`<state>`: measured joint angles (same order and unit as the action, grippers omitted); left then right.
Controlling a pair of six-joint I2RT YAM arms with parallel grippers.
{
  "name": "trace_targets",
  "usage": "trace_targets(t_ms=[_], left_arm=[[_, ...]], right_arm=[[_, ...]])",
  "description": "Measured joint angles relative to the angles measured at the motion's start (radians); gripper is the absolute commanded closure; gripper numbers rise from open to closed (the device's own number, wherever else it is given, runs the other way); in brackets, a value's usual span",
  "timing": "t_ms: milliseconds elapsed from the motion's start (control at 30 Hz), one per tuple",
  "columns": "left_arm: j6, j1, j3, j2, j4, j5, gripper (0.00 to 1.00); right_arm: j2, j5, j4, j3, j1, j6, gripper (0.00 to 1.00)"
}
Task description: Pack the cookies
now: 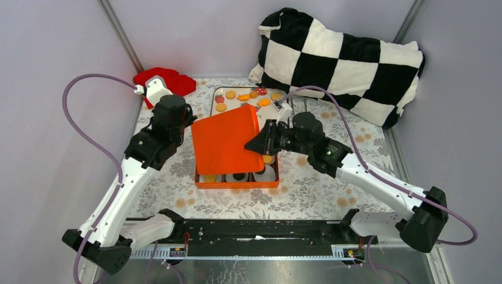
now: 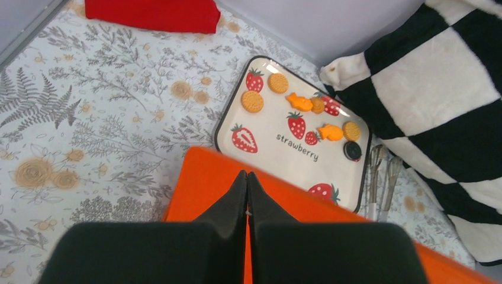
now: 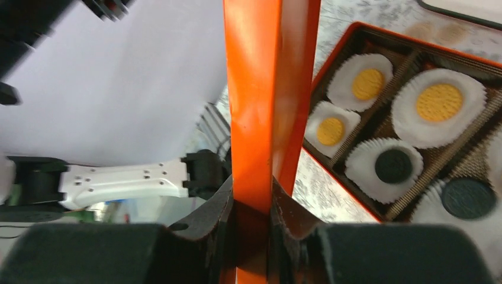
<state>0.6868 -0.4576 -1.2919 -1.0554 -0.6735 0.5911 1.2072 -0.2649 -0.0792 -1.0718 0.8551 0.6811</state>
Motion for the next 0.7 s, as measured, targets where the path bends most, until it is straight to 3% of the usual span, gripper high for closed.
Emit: trace_targets(t_ms=[200,700], left_arm=[[0.000,0.000,0.054,0.000,-0.013,-0.010,1.00],[0.000,0.000,0.112,-0.007,-0.016,-0.040,1.00]], right_arm=[[0.000,-0.167,0.369,0.198,-0.113,0.177,1.00],[0.089,-0.271,0.607,0.407,-0.196,0.388,1.00]])
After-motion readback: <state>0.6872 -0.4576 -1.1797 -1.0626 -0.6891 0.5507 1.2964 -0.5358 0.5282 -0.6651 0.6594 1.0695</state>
